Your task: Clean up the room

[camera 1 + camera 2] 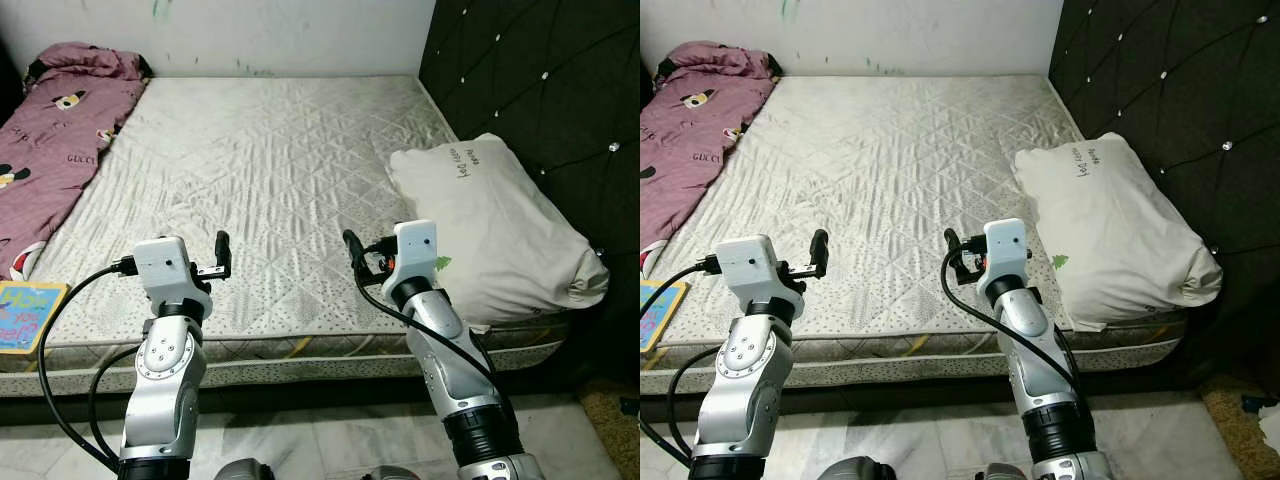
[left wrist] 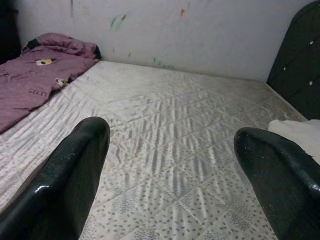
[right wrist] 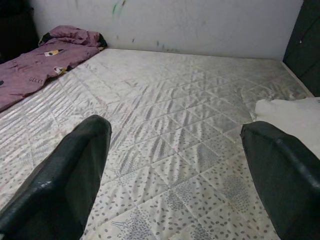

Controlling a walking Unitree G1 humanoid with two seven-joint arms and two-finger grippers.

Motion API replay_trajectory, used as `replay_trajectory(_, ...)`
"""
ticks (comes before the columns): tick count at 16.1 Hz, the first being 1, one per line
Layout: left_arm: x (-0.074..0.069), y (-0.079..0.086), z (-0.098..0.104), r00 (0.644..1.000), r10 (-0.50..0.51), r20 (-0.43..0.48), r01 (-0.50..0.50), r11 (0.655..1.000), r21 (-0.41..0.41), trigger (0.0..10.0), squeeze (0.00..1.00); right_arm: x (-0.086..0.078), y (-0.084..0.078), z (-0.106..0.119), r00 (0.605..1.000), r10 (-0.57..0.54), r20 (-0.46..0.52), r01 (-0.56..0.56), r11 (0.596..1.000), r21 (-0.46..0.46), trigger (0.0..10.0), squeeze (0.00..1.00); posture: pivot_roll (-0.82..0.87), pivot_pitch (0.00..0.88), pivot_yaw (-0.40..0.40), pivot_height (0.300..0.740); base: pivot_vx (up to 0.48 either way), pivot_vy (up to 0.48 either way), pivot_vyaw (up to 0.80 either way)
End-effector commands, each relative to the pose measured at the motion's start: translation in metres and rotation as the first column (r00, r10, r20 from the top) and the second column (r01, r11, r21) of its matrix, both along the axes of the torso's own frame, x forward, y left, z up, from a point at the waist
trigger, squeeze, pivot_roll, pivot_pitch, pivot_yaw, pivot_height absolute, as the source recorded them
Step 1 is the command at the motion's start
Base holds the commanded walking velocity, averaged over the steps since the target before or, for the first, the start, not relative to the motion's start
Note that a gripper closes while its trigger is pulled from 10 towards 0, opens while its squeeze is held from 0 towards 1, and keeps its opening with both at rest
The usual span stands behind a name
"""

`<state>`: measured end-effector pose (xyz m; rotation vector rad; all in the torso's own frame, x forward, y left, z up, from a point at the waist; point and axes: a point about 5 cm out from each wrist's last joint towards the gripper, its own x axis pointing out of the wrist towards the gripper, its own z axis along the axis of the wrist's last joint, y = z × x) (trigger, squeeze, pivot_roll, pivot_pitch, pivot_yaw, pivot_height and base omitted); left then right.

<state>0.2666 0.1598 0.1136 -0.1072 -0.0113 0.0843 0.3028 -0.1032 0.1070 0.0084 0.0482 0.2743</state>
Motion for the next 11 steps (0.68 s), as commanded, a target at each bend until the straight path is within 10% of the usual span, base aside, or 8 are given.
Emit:
replay_trajectory(1,0.0014,-0.0006,0.0039,1.0,-0.013,0.019,0.013,1.0,0.007,10.0,0.0,0.0016,0.0012,0.0065,1.0,0.014,0.024,-0.014,1.0,0.005,10.0,0.0,-0.11,0.0,0.009,0.74,0.27,0.0,0.0)
replay_trajectory(11,0.0025,-0.0024,0.0025,1.0,-0.023,0.008,0.023,1.0,-0.006,10.0,0.0,0.0039,-0.0019,0.007,1.0,0.004,0.03,-0.004,1.0,-0.007,10.0,0.0,-0.12,0.005,0.009,0.74,0.288,0.0,0.0)
